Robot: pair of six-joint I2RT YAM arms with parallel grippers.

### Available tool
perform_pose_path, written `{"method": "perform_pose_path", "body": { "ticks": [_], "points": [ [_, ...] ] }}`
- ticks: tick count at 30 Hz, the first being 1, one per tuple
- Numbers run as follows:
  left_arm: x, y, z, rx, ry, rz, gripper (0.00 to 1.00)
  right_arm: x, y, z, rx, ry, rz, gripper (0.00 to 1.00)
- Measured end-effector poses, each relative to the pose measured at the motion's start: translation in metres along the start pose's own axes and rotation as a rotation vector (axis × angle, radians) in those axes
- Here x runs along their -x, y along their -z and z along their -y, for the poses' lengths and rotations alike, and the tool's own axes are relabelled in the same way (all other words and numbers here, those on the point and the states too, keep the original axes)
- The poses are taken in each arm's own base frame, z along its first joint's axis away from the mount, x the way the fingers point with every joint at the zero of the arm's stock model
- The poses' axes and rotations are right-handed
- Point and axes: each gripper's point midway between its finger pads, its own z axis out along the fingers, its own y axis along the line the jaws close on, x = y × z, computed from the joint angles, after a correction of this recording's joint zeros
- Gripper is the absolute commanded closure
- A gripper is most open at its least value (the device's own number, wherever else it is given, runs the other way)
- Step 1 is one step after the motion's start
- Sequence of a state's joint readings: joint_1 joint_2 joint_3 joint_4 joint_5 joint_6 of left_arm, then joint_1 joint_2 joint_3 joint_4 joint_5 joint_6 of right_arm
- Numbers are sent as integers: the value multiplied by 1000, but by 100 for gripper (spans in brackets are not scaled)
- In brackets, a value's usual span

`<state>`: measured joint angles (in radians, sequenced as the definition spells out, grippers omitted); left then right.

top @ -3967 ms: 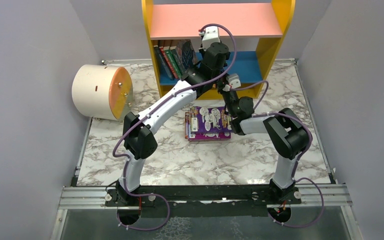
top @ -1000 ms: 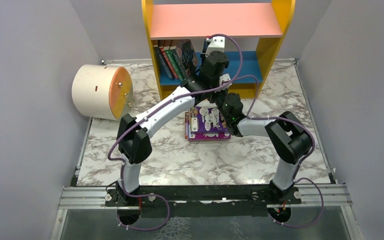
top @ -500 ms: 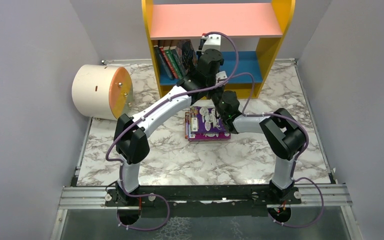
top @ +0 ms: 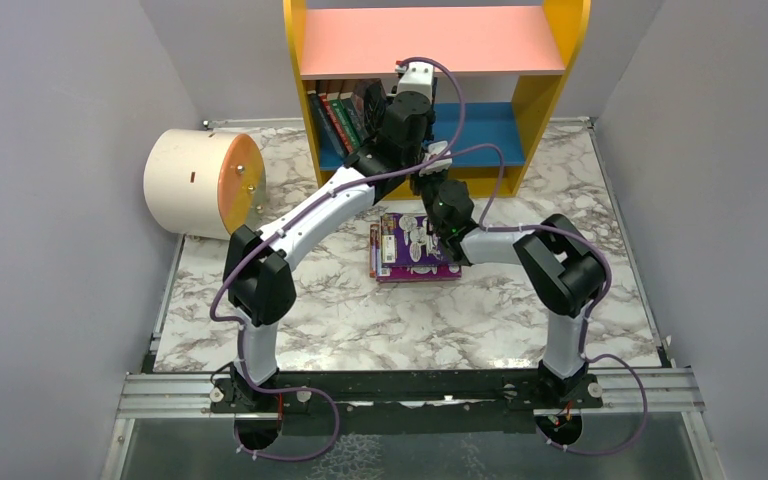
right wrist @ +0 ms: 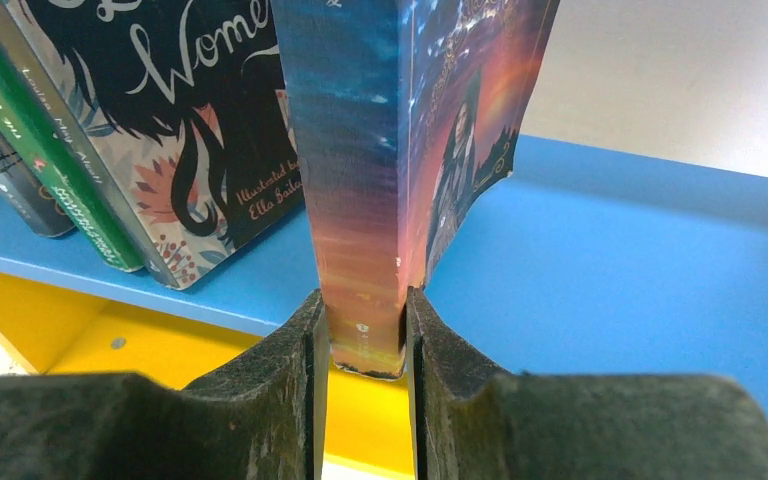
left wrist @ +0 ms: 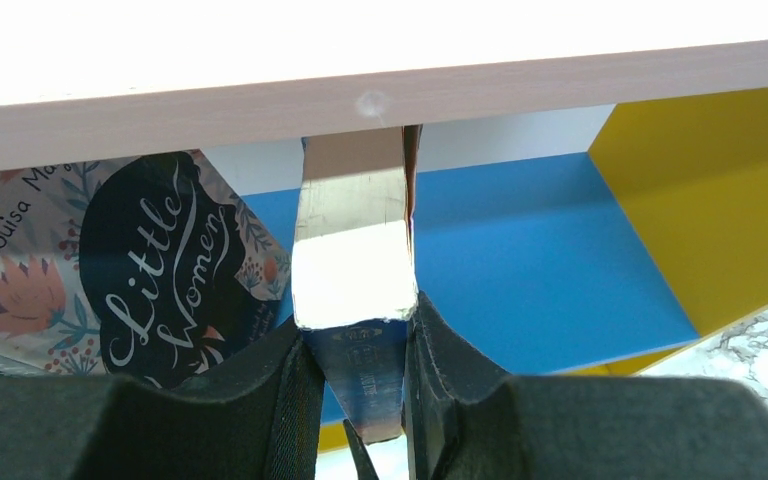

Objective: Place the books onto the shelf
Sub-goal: Place the book on the shelf.

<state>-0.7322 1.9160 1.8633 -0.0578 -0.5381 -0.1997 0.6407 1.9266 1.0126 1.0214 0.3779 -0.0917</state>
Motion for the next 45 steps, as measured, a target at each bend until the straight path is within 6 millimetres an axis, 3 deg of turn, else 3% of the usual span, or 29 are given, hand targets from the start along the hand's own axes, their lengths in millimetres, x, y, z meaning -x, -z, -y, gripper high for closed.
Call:
{"method": "perform_pose_path", "body": {
  "ticks": [12, 21, 36, 45],
  "points": [
    [5, -11, -18, 7, 30, 9, 100, 1, -14, -5, -6, 25, 8, 99],
    [-5, -21, -37, 16, 69, -9, 100, -10, -22, -15, 17, 48, -25, 99],
    [-5, -11, -83, 89, 92, -13, 100, -9, -32, -59, 101, 68, -28, 99],
    [-5, -10, -93, 105, 123, -8, 100, -9, -34, -63, 108, 85, -35, 99]
  ]
}}
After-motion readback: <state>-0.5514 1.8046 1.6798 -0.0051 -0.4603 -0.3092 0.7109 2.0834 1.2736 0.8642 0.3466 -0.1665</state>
